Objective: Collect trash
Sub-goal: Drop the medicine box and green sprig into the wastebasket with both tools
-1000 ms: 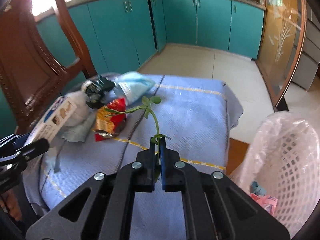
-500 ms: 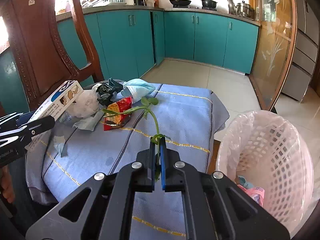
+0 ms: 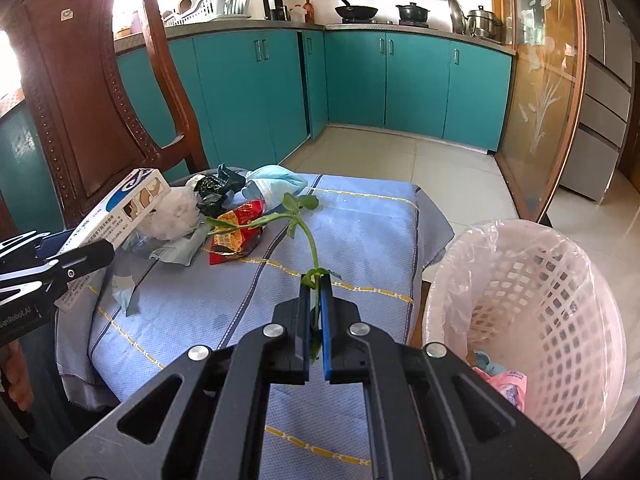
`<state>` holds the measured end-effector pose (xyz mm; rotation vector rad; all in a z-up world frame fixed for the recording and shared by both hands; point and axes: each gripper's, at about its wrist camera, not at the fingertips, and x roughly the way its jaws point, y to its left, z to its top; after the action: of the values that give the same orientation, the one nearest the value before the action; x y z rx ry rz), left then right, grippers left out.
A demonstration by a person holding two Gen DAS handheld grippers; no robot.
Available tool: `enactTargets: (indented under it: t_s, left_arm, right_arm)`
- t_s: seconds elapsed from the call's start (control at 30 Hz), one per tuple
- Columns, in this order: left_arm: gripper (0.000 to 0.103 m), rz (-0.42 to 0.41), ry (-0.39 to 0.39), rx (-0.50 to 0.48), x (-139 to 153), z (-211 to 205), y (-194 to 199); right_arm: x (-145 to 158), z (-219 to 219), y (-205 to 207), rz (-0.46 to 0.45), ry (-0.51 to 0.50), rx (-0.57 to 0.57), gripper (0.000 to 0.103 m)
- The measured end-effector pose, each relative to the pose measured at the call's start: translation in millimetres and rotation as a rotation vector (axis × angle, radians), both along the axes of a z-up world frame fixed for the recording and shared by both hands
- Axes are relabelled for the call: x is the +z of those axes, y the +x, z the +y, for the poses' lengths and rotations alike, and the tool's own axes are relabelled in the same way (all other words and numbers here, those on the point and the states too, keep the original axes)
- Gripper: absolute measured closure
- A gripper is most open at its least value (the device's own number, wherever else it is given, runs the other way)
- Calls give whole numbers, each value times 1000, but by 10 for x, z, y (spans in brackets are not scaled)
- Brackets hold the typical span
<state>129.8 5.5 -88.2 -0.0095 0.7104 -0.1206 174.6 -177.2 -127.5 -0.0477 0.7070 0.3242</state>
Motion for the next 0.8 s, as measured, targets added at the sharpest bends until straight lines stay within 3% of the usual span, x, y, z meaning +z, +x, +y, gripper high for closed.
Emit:
enactTargets:
  t_s: [0.5, 0.67, 0.8]
  left_arm:
    - [58, 4, -3, 8, -37, 14, 24]
    - [58, 10, -22, -28, -38, -75, 64]
    - [58, 20, -34, -103, -42, -317, 123]
  right_arm:
    - [47, -4, -8, -19, 27, -15, 98]
    - [166, -284, -47, -58, 89, -80, 98]
    - [217, -710, -111, -74, 124, -195, 98]
